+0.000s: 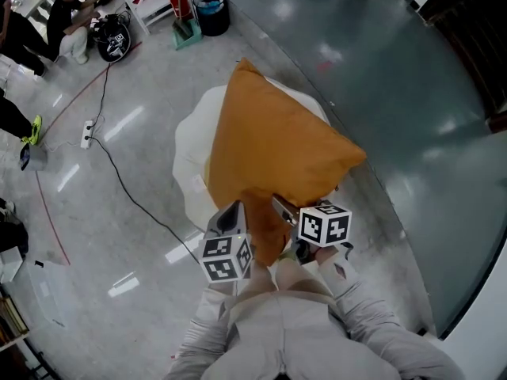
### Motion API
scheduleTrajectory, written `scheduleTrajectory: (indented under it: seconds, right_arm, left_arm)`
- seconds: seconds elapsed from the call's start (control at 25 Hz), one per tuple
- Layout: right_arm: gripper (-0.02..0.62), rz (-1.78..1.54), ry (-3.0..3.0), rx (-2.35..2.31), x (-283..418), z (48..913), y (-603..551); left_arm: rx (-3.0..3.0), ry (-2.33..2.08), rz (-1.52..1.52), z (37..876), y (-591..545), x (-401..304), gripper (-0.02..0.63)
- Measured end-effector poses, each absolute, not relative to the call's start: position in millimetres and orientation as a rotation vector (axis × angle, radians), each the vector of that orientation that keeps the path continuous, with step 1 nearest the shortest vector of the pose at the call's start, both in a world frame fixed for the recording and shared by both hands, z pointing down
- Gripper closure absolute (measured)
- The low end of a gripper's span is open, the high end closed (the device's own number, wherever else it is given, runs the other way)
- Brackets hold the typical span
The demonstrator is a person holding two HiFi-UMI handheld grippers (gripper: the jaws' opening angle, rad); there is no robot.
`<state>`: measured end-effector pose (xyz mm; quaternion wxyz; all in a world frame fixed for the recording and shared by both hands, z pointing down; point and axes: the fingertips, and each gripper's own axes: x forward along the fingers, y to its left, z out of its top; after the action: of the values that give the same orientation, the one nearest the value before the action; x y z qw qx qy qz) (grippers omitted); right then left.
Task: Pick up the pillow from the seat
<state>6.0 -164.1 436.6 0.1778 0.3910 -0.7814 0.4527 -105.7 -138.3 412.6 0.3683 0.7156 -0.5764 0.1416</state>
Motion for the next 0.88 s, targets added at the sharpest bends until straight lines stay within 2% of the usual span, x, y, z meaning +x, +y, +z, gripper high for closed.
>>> scheduleTrajectory:
  seconds: [0.88]
  right_arm:
    - [0.359, 1.252, -2.214, 1.138, 18.8, 401.5, -146.9]
  left_arm:
    - [1.938, -1.511, 0.374, 374.5, -129.4, -106.6, 0.606]
